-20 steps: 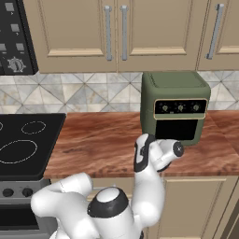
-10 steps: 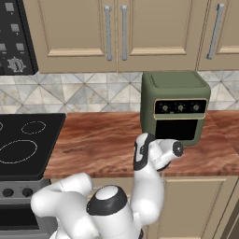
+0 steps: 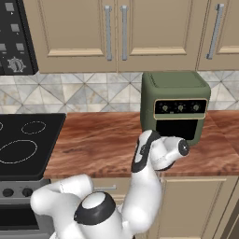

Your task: Move the drinks to the dining counter.

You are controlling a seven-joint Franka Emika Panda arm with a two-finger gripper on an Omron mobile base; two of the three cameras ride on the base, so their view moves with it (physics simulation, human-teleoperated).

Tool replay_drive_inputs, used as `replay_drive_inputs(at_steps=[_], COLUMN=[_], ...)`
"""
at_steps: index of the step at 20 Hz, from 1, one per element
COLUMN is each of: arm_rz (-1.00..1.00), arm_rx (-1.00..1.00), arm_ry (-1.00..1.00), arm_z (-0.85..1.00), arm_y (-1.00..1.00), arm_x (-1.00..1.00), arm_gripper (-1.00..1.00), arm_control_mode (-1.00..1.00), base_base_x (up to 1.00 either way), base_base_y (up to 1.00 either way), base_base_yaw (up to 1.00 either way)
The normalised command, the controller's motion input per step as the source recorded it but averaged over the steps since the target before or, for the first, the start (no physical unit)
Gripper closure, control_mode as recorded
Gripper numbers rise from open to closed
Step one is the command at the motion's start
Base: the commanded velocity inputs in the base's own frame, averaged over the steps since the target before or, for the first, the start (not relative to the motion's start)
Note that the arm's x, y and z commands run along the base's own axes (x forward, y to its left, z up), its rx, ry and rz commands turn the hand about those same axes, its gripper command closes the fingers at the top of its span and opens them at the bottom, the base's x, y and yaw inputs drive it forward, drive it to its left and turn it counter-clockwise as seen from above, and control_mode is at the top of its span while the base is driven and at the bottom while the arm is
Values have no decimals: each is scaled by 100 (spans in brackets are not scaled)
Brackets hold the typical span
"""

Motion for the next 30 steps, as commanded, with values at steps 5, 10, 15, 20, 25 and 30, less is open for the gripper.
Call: replay_drive_inputs(at_steps=[5, 10, 15, 20, 25, 30], arm_rz=[13, 32, 35, 22, 1, 0], arm_rx=[6, 4, 3, 1, -6, -4], arm_ry=[-9, -5, -5, -6, -7, -7], arm_z=[77, 56, 52, 17, 0, 0], arm_y=[-5, 1, 1, 12, 71, 67], arm_x=[-85, -99, -96, -68, -11, -4], arm_gripper=[100, 100, 100, 100, 100, 100], arm_control_mode=[-100, -100, -100, -100, -100, -100], base_base_x=[0, 0, 0, 0, 0, 0], base_base_y=[0, 0, 0, 0, 0, 0], base_base_yaw=[0, 0, 0, 0, 0, 0])
